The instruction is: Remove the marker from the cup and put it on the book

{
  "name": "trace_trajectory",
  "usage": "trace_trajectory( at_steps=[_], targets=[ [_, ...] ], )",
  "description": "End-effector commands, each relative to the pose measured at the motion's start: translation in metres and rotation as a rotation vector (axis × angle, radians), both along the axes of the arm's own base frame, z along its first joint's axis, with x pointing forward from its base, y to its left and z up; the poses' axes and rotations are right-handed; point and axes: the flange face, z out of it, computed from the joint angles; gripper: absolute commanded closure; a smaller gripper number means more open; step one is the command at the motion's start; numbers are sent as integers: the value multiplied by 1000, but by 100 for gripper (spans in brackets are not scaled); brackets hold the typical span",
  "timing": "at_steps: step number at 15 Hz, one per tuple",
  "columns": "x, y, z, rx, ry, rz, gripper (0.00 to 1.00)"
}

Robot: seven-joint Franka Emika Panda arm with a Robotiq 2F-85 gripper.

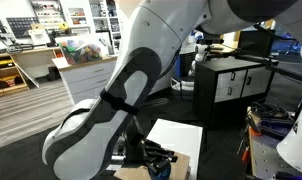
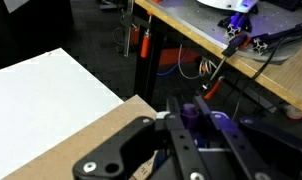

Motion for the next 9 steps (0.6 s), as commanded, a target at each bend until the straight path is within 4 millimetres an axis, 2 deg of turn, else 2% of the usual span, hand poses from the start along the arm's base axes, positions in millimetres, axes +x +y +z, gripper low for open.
trace_trajectory(
  at_steps=[1, 9],
  targets=[
    [5, -1, 6, -14, -4, 1, 94],
    [10, -4, 16, -49, -13, 1, 94]
  ],
)
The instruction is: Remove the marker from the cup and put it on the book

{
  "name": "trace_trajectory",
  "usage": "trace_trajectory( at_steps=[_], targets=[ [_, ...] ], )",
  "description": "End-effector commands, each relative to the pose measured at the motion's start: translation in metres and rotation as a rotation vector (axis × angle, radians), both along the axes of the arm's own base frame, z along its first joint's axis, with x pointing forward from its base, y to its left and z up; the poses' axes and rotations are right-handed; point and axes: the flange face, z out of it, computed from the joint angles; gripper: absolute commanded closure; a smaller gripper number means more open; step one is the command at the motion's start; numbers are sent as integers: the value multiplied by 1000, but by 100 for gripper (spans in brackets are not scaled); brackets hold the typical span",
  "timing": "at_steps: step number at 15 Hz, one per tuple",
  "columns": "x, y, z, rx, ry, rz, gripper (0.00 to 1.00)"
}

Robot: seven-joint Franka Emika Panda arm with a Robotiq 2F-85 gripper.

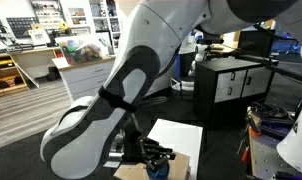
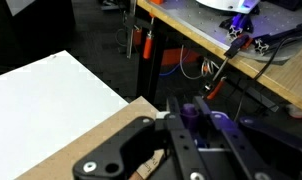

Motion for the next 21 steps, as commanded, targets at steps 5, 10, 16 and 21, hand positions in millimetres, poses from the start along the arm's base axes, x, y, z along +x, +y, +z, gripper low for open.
trace_trajectory(
  at_steps=[5, 10, 16, 21],
  targets=[
    [6, -5, 18, -67, 1, -2, 94],
    [10, -7, 29, -94, -3, -1, 94],
    [16, -11, 42, -105, 7, -25, 94],
    [22, -16, 51, -114, 19, -43, 94]
  ],
)
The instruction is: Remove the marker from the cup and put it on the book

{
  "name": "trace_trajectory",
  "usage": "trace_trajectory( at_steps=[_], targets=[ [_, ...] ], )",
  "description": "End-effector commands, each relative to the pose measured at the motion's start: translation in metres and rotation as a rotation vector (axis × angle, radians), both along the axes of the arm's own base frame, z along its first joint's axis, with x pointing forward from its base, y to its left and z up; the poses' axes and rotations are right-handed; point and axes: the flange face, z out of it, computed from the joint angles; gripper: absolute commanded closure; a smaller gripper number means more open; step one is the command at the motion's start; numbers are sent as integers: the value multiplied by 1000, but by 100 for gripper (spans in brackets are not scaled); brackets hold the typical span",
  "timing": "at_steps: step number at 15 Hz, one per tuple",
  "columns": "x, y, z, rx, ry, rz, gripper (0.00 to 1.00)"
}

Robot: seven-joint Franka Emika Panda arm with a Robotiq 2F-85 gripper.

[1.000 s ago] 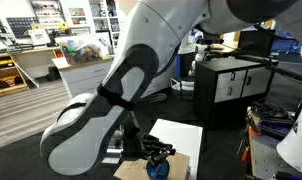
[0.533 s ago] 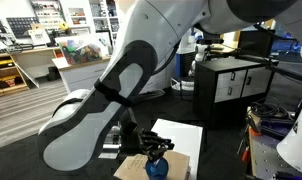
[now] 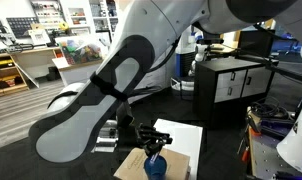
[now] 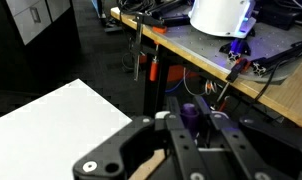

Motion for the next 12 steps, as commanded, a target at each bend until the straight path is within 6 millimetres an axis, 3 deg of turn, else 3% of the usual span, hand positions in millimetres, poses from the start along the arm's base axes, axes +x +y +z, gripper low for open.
trace_trajectory(
  at_steps=[1, 12],
  targets=[
    [5, -5, 17, -24, 1, -27, 94],
    [21, -16, 46, -16, -32, -68, 94]
  ],
)
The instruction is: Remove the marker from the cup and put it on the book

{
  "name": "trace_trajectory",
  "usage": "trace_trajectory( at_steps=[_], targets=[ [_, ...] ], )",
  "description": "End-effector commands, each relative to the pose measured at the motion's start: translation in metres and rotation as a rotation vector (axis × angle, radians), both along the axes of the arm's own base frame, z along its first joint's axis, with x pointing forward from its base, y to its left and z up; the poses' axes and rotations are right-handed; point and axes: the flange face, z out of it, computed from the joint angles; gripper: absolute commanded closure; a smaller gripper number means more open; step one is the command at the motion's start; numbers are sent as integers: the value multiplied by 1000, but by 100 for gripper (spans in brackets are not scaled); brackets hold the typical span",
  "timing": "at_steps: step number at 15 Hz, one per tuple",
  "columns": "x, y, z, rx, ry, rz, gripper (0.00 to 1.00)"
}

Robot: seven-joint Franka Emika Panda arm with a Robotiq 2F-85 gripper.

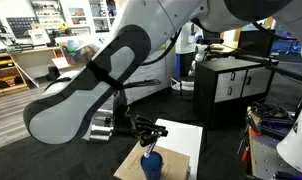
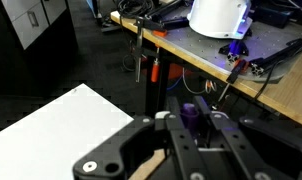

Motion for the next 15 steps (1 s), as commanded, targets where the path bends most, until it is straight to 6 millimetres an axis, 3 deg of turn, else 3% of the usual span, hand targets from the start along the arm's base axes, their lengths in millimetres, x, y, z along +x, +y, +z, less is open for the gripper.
trace_trajectory(
  at_steps=[1, 10, 15],
  targets=[
    [3, -7, 24, -15, -10, -33, 94],
    [16, -24, 45, -27, -91, -68, 94],
    [19, -32, 41, -18, -129, -89, 94]
  ],
)
